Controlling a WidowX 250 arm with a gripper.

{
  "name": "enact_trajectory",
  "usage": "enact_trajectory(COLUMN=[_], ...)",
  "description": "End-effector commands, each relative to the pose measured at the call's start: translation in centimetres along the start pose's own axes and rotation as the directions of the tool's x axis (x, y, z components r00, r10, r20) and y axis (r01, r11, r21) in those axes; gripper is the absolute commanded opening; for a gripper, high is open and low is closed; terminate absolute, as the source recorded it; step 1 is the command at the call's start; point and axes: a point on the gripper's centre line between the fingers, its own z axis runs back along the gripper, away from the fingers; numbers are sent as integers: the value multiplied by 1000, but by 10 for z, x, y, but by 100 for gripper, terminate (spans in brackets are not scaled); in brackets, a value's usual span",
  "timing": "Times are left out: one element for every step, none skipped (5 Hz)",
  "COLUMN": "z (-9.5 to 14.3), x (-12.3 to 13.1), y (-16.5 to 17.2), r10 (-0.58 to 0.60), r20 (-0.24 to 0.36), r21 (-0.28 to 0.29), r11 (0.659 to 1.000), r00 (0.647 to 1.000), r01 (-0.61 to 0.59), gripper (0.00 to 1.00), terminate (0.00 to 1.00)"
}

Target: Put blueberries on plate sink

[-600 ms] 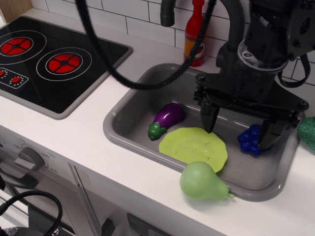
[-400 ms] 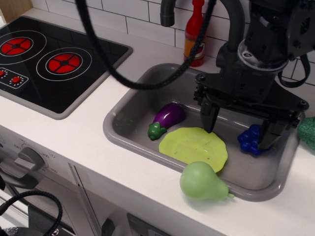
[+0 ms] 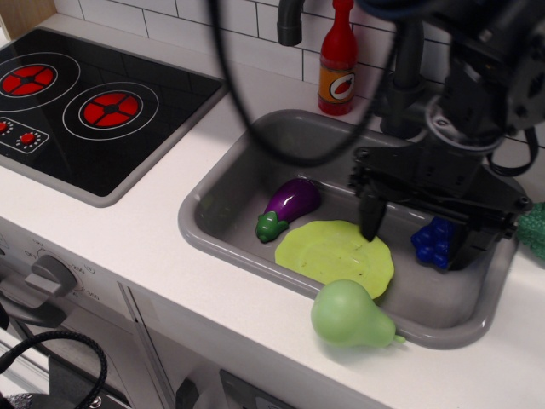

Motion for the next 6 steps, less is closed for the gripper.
enact_trajectory(z=[-9, -19, -30, -31, -31, -40], x=[40, 47, 58, 65, 69, 70], y=[7, 3, -4, -12, -18, -22], r10=[28, 23, 31, 55, 67, 75], r20=[86, 94, 104, 90, 82, 86], r21=[-66, -83, -109, -135, -148, -124], r11=[998, 996, 994, 990, 988, 990], r00=[996, 995, 994, 994, 994, 994], r01=[-23, -16, -19, -43, -54, -64], gripper=[100, 100, 100, 100, 100, 100], terminate=[0, 0, 0, 0, 0, 0])
